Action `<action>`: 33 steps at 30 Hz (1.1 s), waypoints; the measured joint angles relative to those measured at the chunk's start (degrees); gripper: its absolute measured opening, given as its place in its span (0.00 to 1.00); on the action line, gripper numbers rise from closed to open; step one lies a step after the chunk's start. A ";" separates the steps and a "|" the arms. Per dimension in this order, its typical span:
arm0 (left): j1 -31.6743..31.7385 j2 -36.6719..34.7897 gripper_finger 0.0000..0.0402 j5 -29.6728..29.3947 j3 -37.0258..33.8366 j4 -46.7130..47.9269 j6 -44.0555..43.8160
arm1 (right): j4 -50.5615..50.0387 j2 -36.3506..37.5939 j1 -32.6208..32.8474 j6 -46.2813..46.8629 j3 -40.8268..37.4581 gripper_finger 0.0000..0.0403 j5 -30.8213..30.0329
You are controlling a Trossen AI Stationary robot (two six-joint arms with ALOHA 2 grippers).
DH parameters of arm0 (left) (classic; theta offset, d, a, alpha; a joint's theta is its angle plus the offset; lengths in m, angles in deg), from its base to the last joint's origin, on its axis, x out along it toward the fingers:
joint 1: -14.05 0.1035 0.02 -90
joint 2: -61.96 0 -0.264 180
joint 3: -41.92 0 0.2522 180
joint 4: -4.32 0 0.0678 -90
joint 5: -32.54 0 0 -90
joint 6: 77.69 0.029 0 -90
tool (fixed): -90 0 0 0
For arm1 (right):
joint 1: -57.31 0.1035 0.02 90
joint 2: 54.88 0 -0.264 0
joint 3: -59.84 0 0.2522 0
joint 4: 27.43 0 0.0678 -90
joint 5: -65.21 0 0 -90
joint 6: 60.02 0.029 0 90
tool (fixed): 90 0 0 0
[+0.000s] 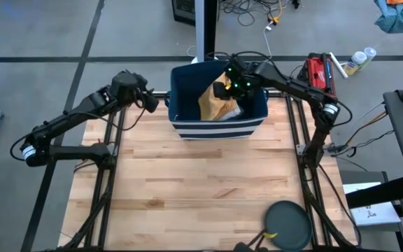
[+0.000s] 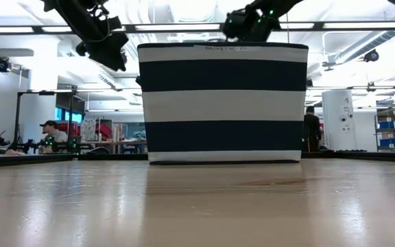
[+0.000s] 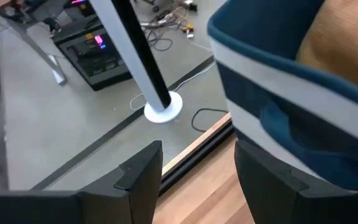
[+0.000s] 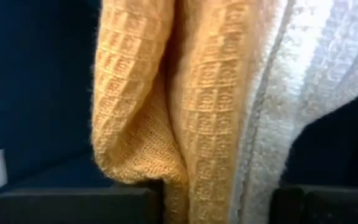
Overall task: Fold kitchen towel into neat rectangle
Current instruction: Put the stacked towels into the blue laundry bin
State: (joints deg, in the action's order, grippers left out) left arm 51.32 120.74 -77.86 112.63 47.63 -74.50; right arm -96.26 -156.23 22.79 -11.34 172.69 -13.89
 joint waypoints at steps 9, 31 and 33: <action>0.42 0.04 0.46 0.19 0.02 -4.92 2.33 | 6.61 3.09 2.03 3.85 4.89 0.17 1.78; 1.64 1.18 0.43 0.40 0.01 -4.12 1.96 | 3.62 -7.12 0.70 -1.64 2.86 0.17 1.48; 1.64 1.18 0.42 2.05 0.00 -4.19 1.70 | -0.37 -7.12 0.18 -3.39 2.84 0.17 -0.68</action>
State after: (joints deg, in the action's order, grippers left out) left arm 52.96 121.92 -75.80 112.63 43.45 -72.81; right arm -96.63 -163.35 22.97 -14.73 175.53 -14.57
